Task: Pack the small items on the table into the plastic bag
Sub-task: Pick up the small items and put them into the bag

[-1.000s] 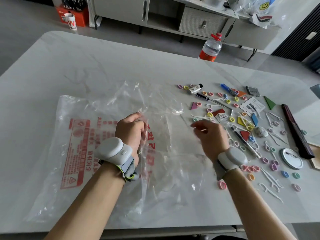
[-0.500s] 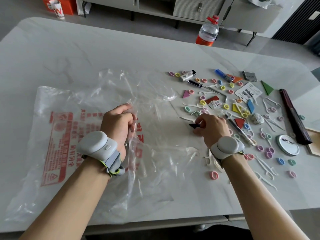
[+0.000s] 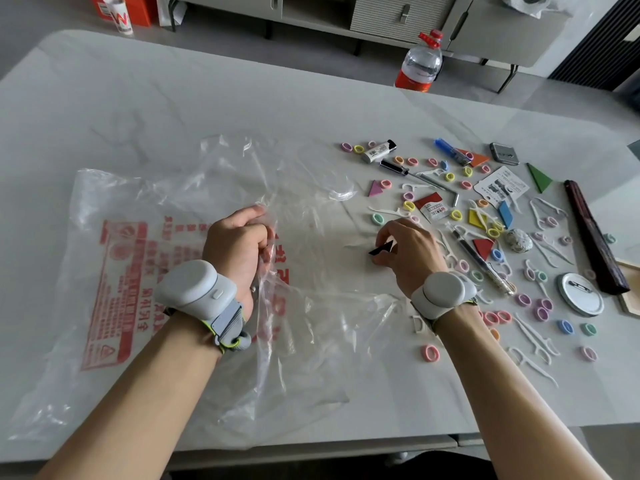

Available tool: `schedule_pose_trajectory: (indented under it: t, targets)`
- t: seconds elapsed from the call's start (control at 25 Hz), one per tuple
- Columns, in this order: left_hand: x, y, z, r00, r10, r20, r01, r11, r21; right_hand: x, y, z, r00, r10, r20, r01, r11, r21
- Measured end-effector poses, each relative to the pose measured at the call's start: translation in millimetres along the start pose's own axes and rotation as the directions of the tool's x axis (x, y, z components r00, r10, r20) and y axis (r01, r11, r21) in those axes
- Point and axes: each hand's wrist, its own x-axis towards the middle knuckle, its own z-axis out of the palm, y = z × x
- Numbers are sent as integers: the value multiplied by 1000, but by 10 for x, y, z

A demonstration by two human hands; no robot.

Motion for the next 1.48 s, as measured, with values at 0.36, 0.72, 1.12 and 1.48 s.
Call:
schedule_pose_trajectory:
  t: [0.36, 0.72, 1.12, 1.48]
  targets:
    - [15, 11, -27, 1000, 11, -1, -11, 1000, -5, 1, -71, -3, 997, 70, 12, -71, 986, 153]
    - [8, 16, -36, 1000, 23, 5, -23, 999, -40, -77, -595, 133, 992, -32, 119, -29, 878, 477]
    - [50, -22, -58, 999, 26, 28, -25, 998, -55, -173, -821, 225, 916, -253, 310, 63, 857, 512]
    - [-44, -45, -43, 999, 36, 9, -36, 999, -2, -305, -219, -258, 974, 72, 216, -57, 996, -73]
